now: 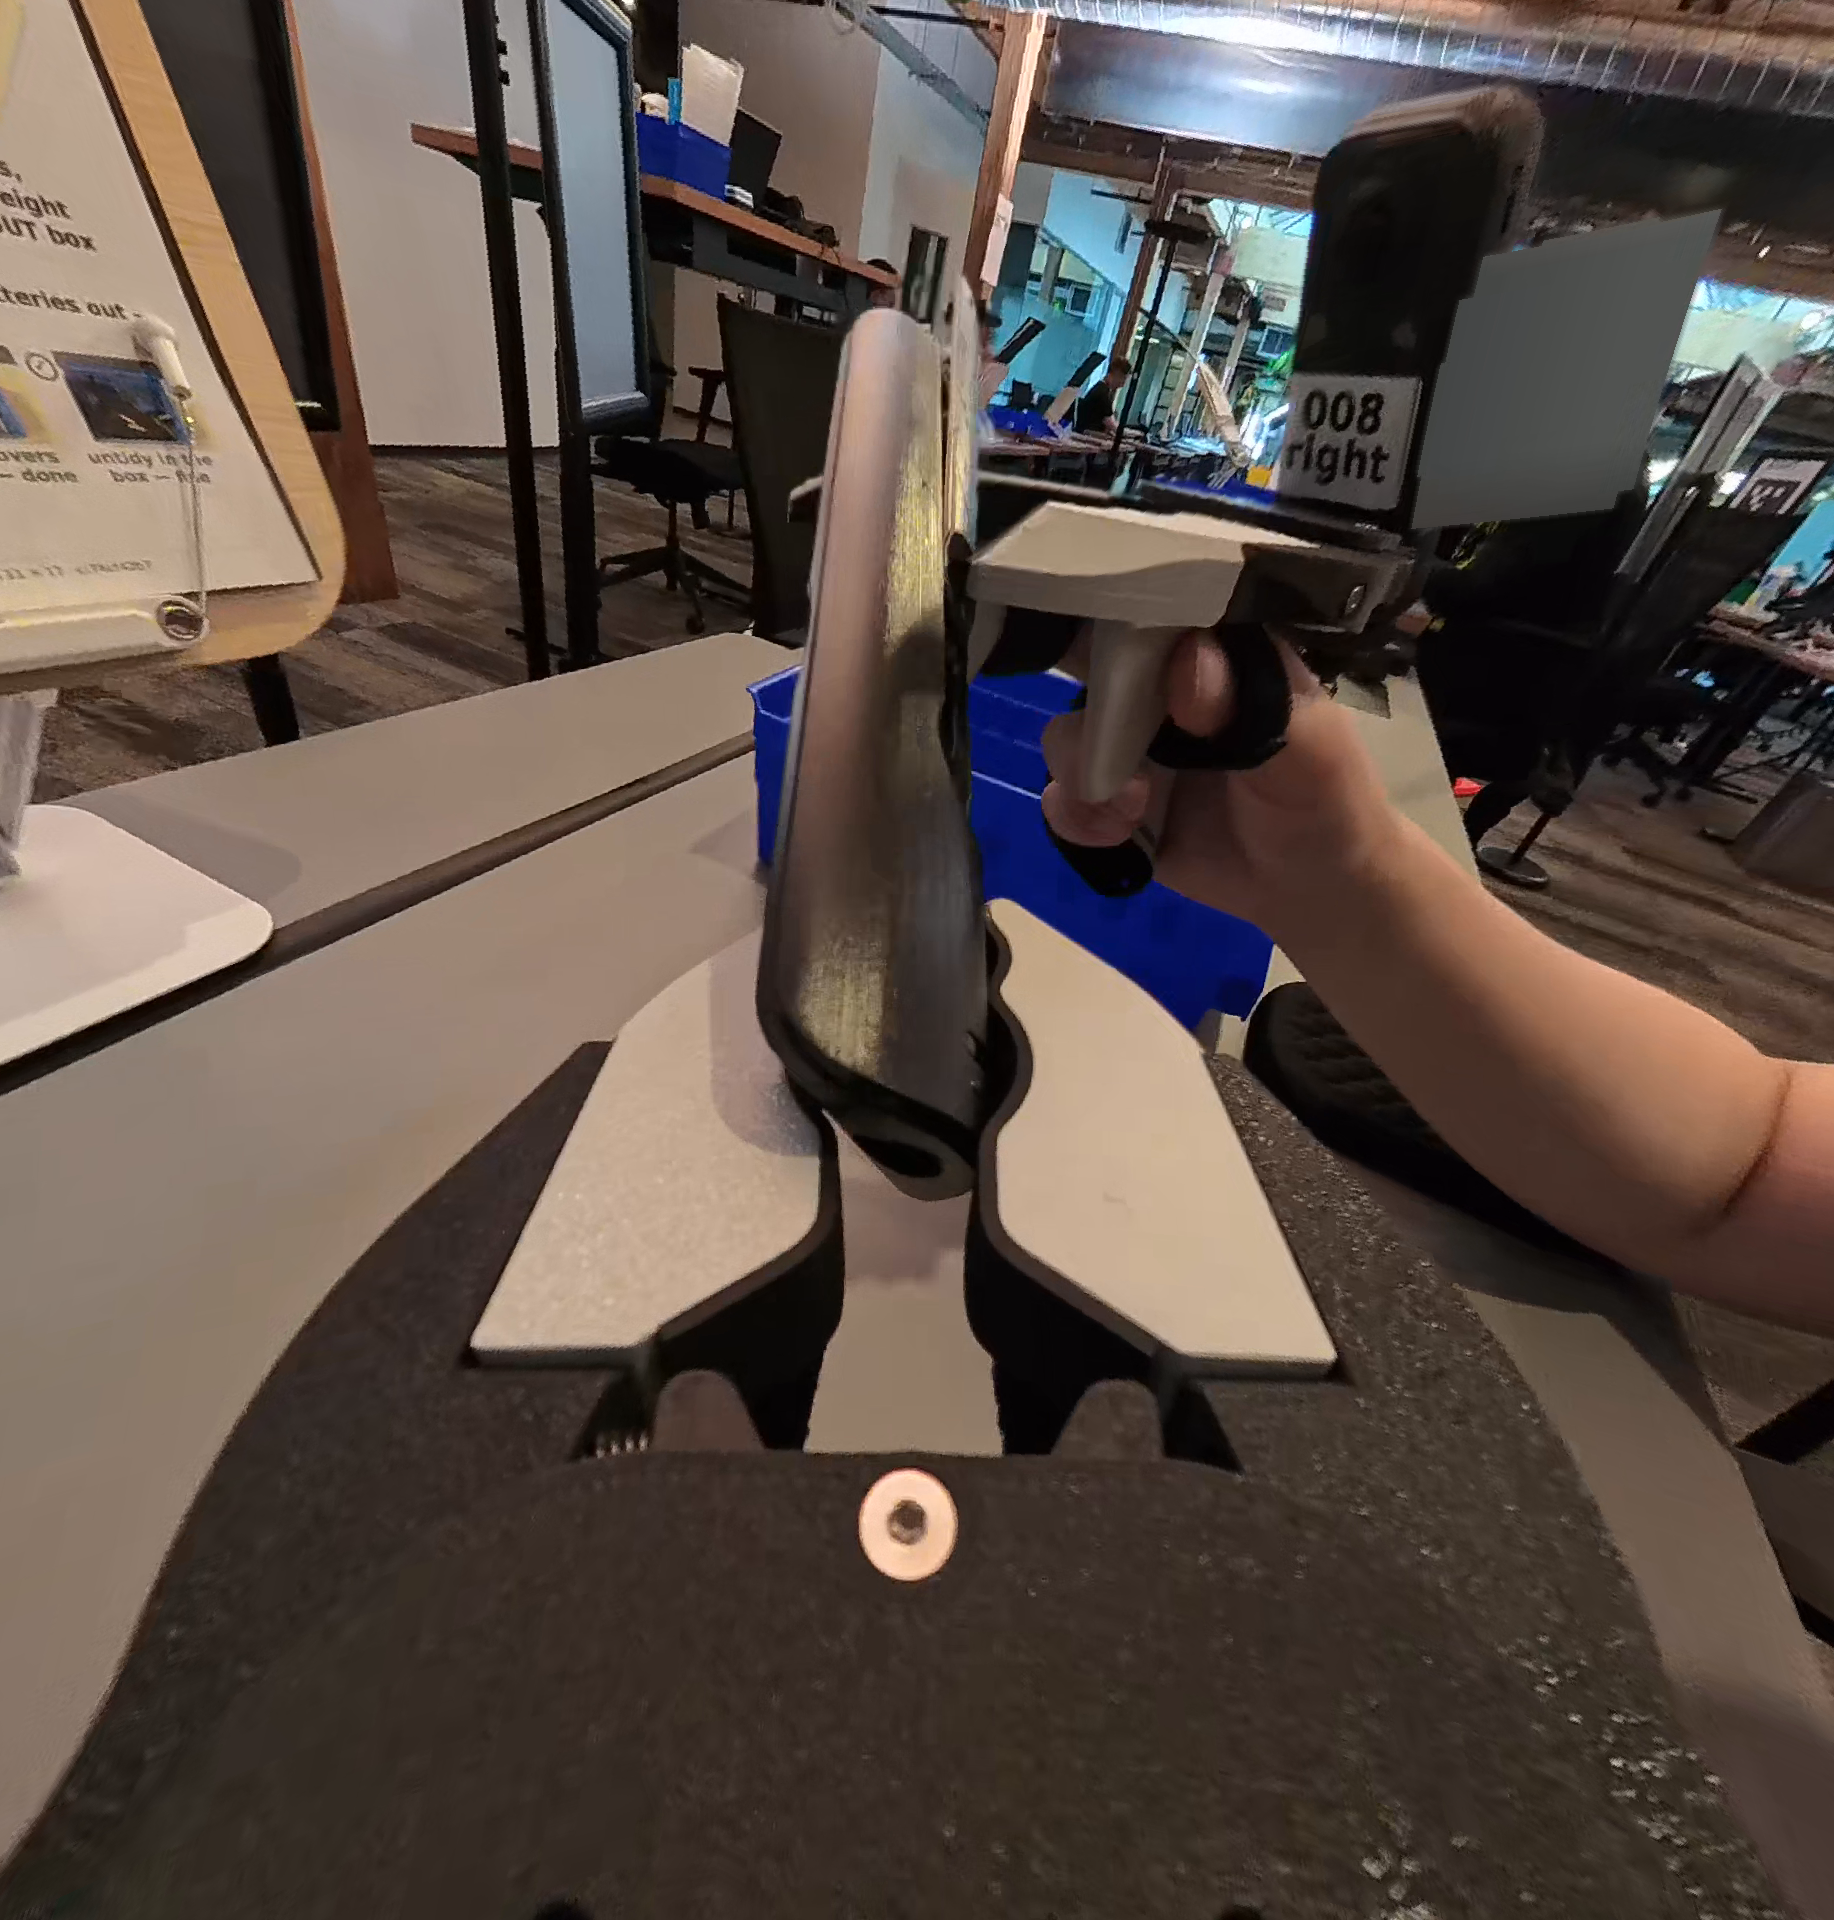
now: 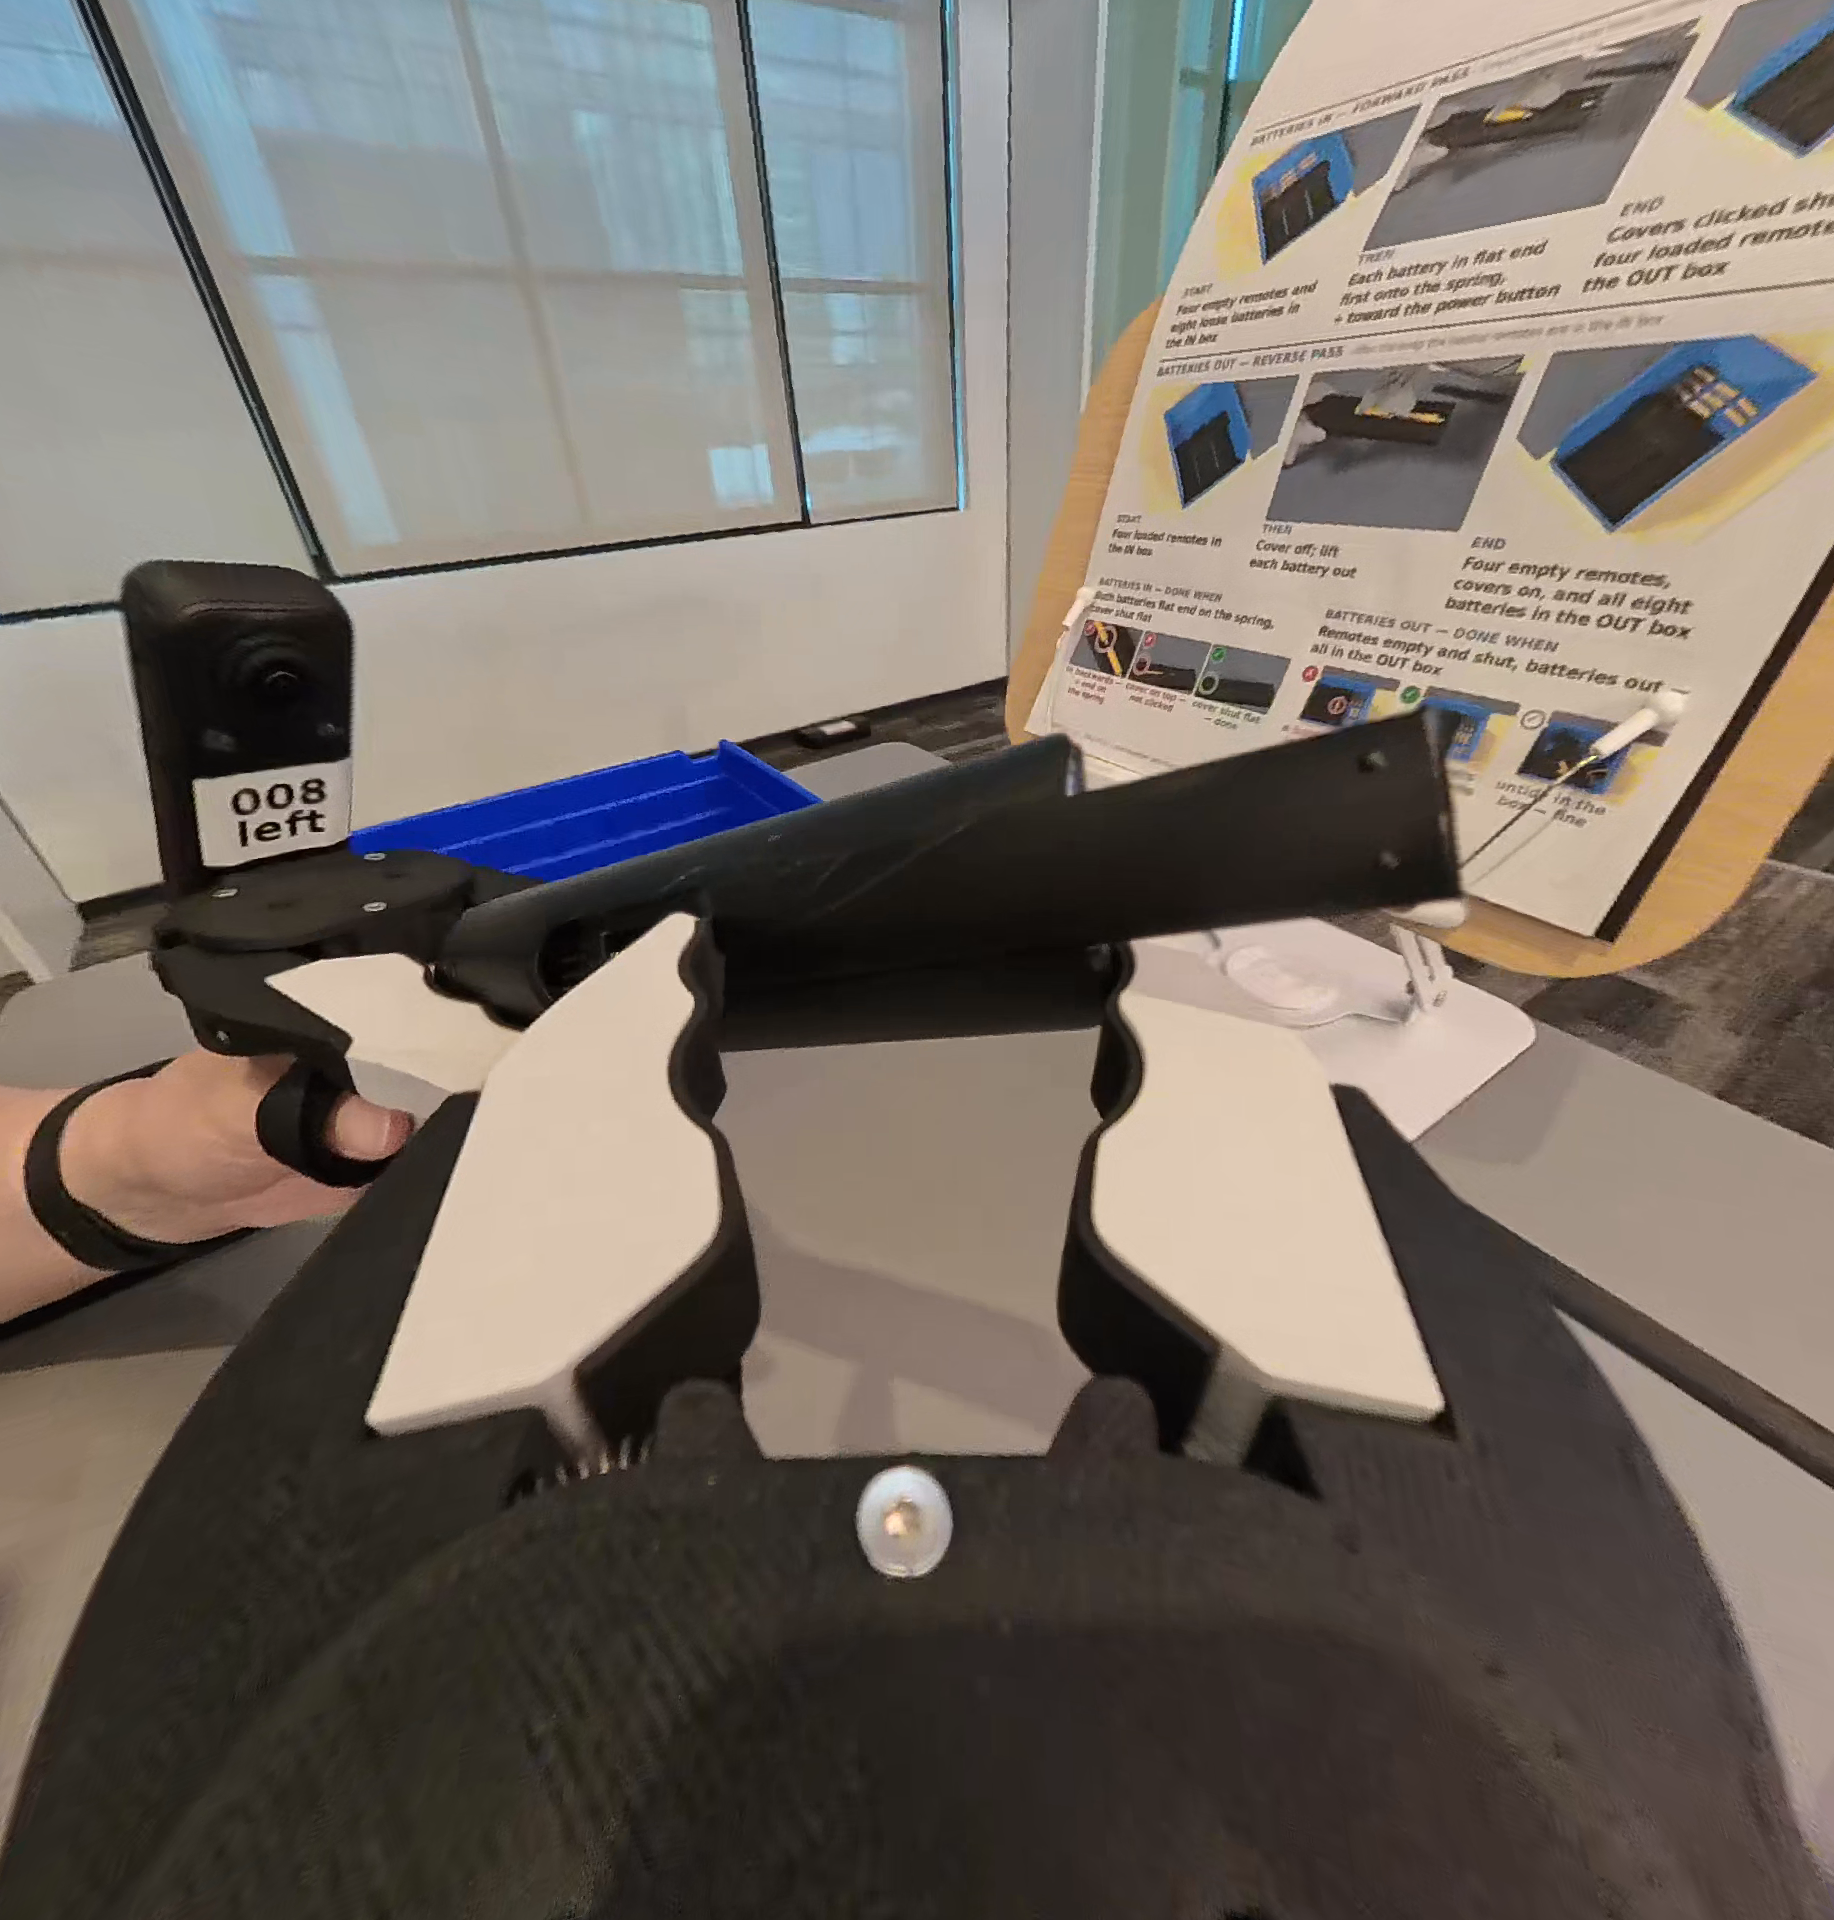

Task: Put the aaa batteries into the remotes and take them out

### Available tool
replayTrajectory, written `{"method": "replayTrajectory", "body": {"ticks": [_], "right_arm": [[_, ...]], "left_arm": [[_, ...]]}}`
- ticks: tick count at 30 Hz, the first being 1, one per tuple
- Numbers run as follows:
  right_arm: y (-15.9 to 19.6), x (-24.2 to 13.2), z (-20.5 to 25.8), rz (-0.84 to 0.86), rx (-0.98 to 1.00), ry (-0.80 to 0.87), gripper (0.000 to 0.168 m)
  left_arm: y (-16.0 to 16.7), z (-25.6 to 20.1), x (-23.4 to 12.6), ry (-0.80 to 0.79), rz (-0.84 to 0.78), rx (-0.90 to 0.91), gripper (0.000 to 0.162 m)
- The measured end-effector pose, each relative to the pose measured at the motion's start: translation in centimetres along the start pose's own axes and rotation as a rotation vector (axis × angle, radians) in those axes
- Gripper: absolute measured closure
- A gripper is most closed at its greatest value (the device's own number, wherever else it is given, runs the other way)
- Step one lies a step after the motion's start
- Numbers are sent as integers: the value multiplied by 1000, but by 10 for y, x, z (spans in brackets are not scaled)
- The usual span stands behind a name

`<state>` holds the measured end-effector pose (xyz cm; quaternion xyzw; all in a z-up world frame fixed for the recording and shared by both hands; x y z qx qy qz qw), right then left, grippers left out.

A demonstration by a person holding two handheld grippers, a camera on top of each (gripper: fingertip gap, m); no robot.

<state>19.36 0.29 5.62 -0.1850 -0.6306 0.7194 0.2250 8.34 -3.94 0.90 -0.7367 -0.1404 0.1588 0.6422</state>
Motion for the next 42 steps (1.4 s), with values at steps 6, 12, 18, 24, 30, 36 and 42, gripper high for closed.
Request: {"method": "replayTrajectory", "body": {"ticks": [6,12,18,24,30,36,42], "right_arm": [[-3,-3,-1,0,5,-15,95],[-26,-44,-24,71,-23,-59,90],[-25,-62,-14,136,-521,19,96],[12,-41,-1,256,-1184,187,115],[23,-43,10,342,-888,-76,130],[27,-46,16,422,-898,-109,135],[37,-43,17,494,-909,-132,146]], "left_arm": [[-4,4,-4,102,-52,-159,139],[-19,18,-22,170,18,-174,139],[1,25,-25,214,235,-260,139],[13,30,-26,198,329,-307,139],[11,17,-38,313,422,-262,140],[11,14,-40,334,442,-249,140],[14,11,-40,347,465,-237,140]]}}
Point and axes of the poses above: each gripper's, where its closed fingertips meet, x out along the fingers, y out of its underside, z = x × y across the jaws, the point moved 4 cm from there along -x, back along the fingers, and after that the axes turned 4 degrees about x, right-handed, at the moved point
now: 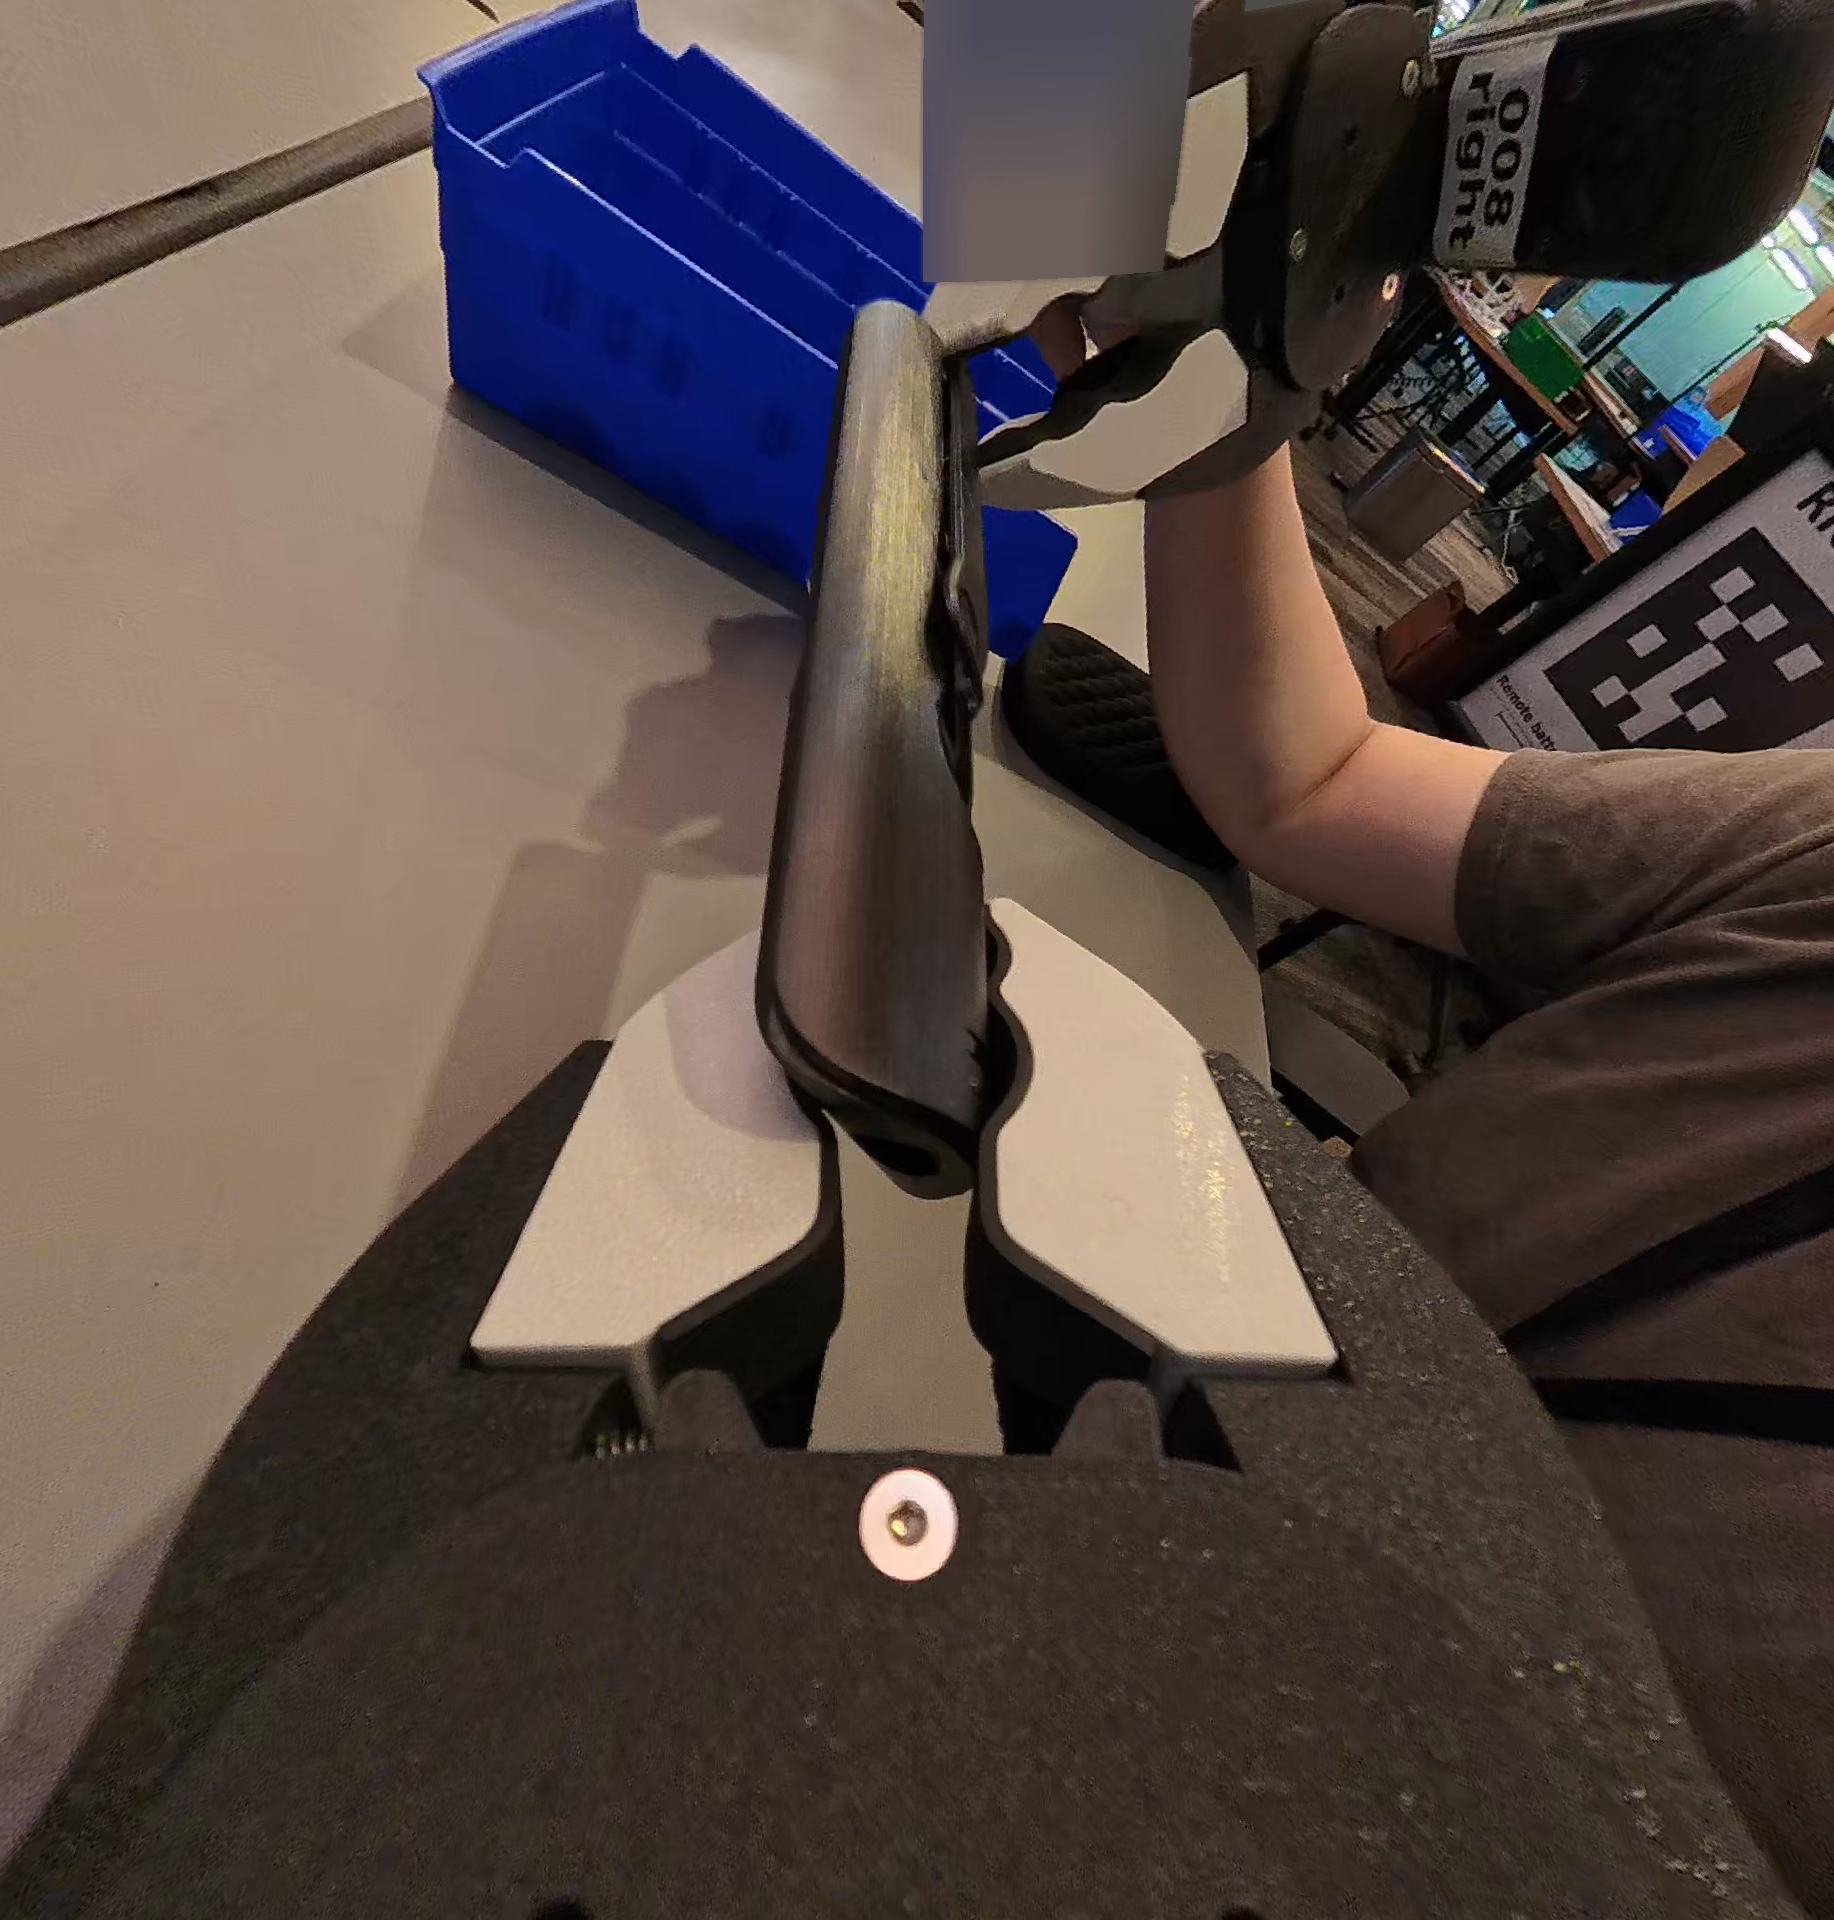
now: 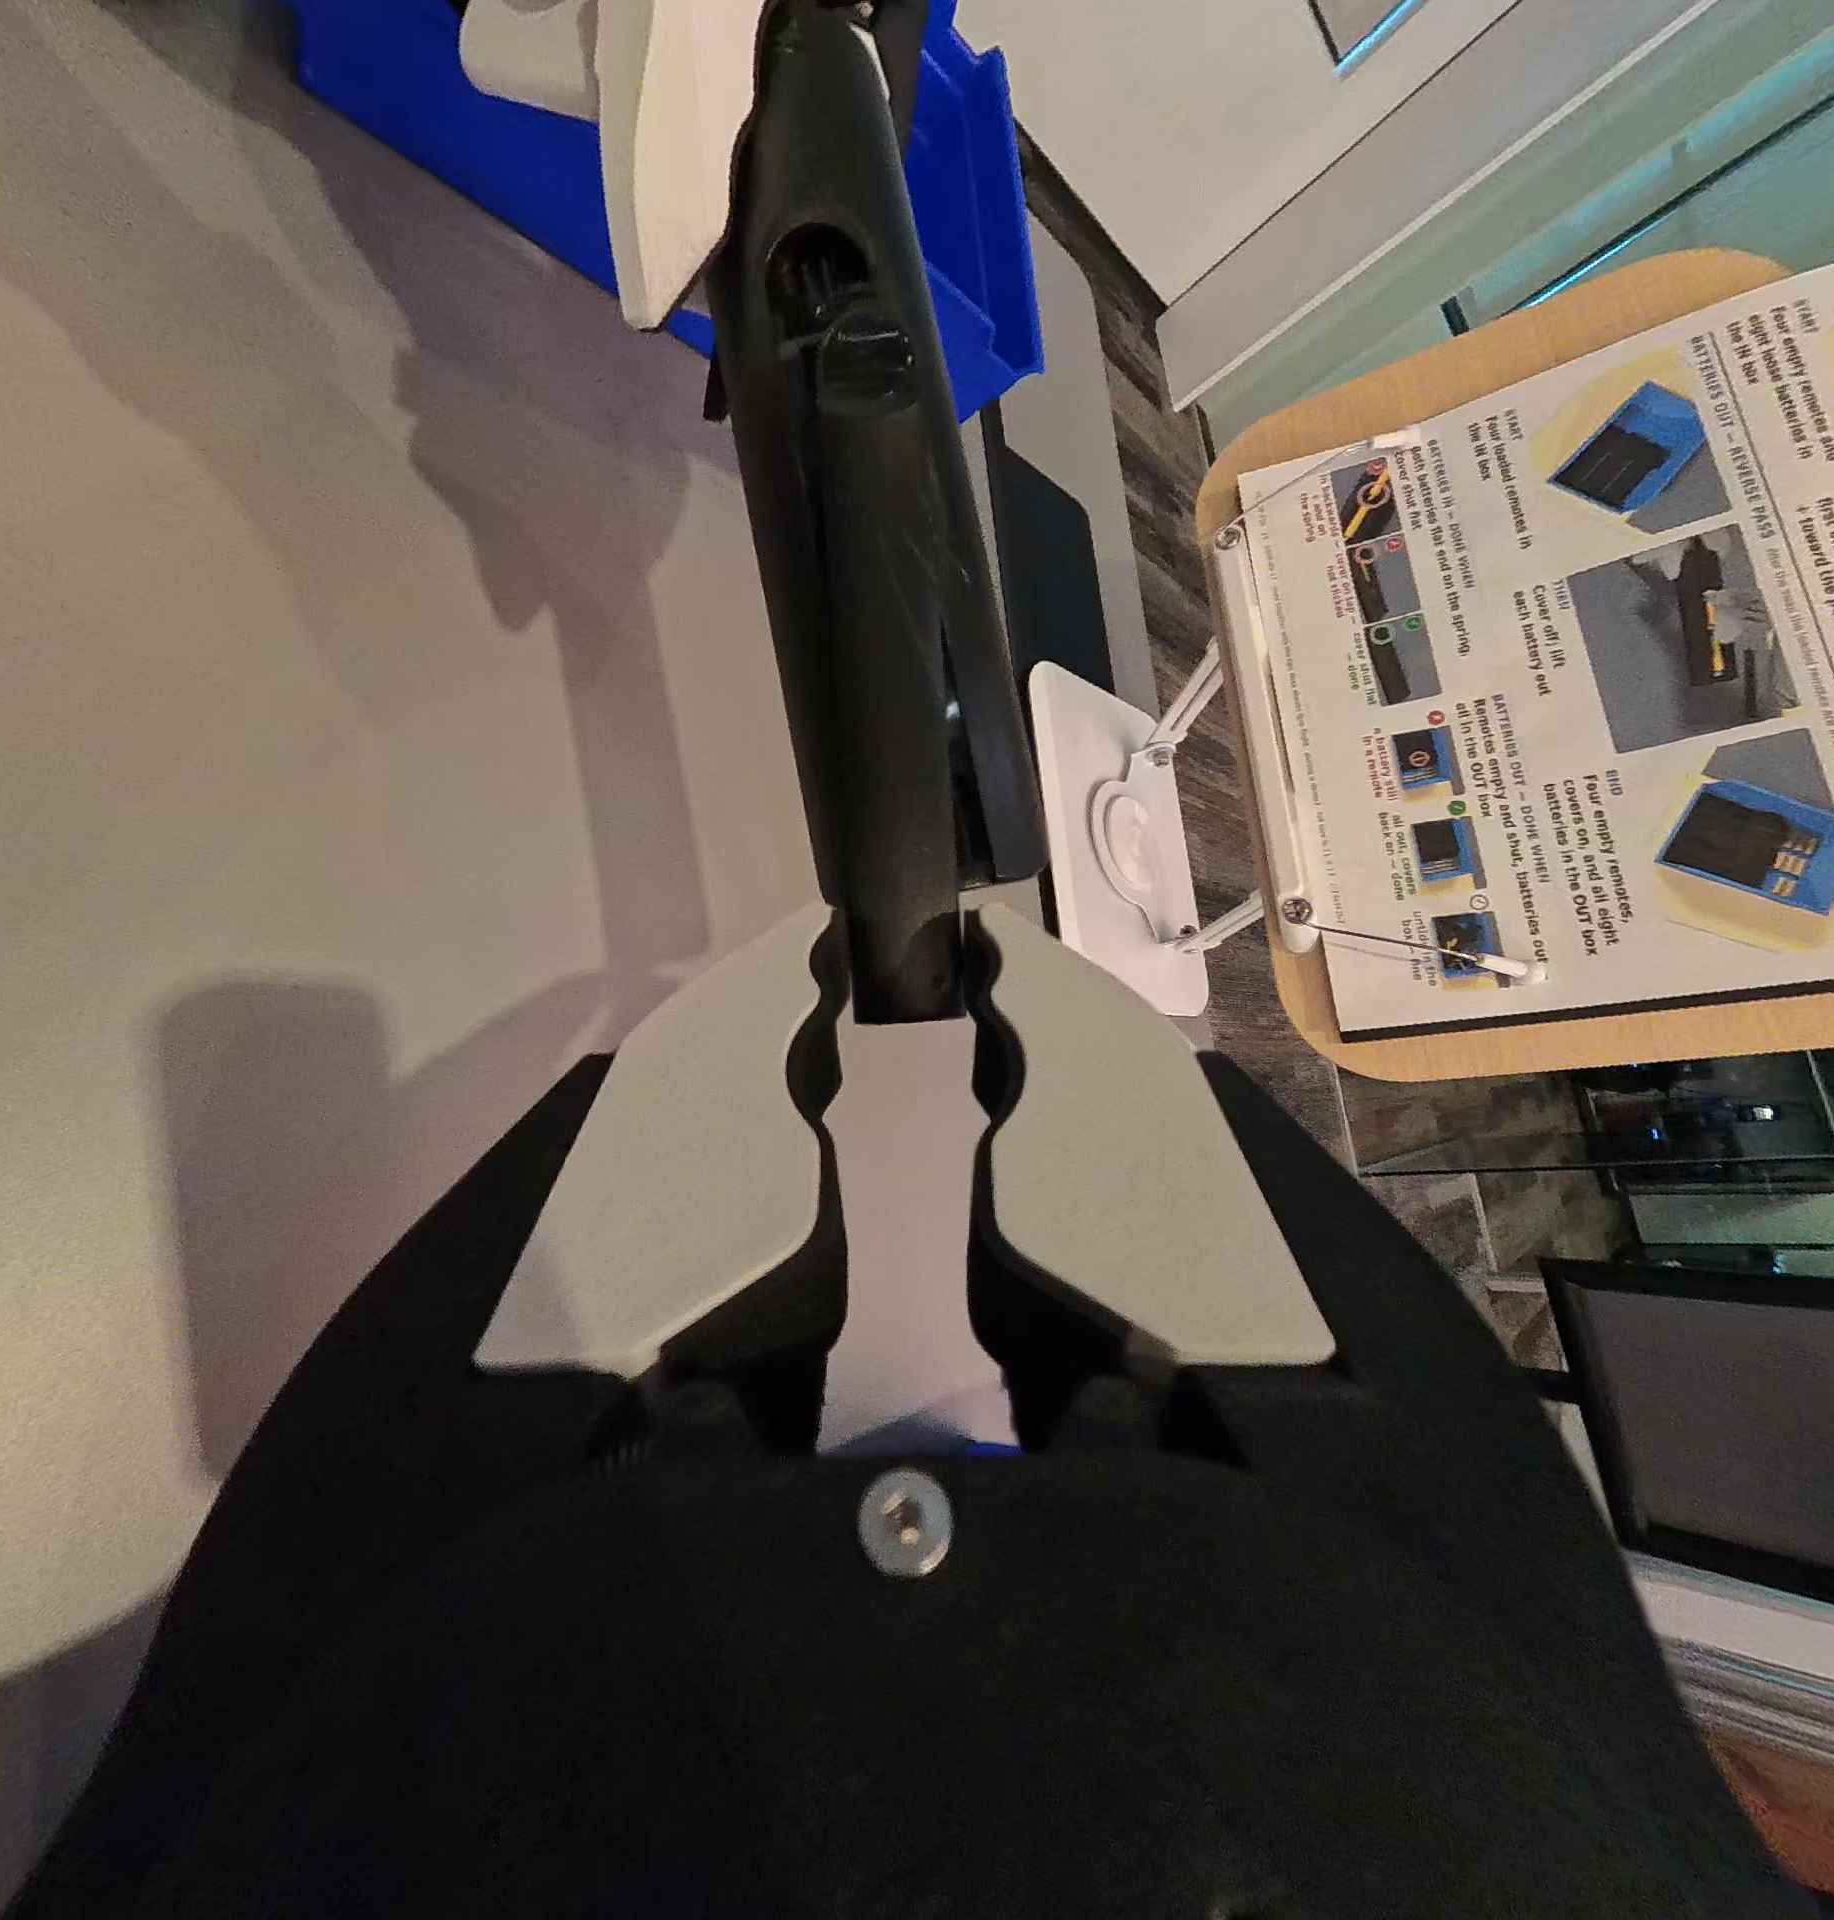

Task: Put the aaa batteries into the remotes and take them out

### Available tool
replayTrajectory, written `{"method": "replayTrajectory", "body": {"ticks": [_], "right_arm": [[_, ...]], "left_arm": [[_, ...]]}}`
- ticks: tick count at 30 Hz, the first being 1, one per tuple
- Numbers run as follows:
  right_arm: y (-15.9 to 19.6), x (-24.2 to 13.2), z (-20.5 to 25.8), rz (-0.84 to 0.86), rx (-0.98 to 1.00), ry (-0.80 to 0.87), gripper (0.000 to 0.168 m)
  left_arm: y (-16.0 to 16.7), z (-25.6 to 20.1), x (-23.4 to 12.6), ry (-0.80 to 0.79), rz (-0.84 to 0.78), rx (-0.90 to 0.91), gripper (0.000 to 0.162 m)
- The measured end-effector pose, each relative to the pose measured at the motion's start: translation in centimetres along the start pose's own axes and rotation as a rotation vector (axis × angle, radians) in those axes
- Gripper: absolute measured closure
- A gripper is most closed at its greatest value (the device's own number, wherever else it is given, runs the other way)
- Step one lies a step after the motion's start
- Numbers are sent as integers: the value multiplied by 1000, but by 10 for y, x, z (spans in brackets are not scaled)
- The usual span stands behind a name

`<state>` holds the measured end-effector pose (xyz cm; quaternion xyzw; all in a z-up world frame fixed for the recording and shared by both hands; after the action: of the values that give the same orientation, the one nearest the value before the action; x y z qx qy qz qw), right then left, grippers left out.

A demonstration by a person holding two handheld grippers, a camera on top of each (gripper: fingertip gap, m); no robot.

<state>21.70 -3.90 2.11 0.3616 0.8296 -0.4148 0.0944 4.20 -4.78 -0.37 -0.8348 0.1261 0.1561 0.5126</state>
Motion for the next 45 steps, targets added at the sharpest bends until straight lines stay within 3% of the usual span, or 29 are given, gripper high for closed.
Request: {"method": "replayTrajectory", "body": {"ticks": [13,20,26,31,45], "right_arm": [[18,-11,-11,141,89,34,146],[36,-14,-16,299,385,120,147],[86,16,38,554,841,205,147],[113,30,85,678,1086,293,147],[120,36,102,727,1241,461,143]], "left_arm": [[2,18,-22,-123,9,7,140],[-8,33,-67,-286,-92,12,140],[-19,25,-89,-293,-169,36,140],[-24,17,-97,-292,-194,58,140],[-33,2,-127,-300,-295,75,139]]}}
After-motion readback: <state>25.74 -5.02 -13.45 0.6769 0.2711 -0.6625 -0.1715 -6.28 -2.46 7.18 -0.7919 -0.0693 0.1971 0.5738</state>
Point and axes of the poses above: each gripper's, where its closed fingertips meet, x out along the fingers, y out of its underside, z = x × y across the jaws, the point moved 4 cm from there along -x, back along the fingers, and after that the axes turned 4 degrees about x, right-handed, at the moved point
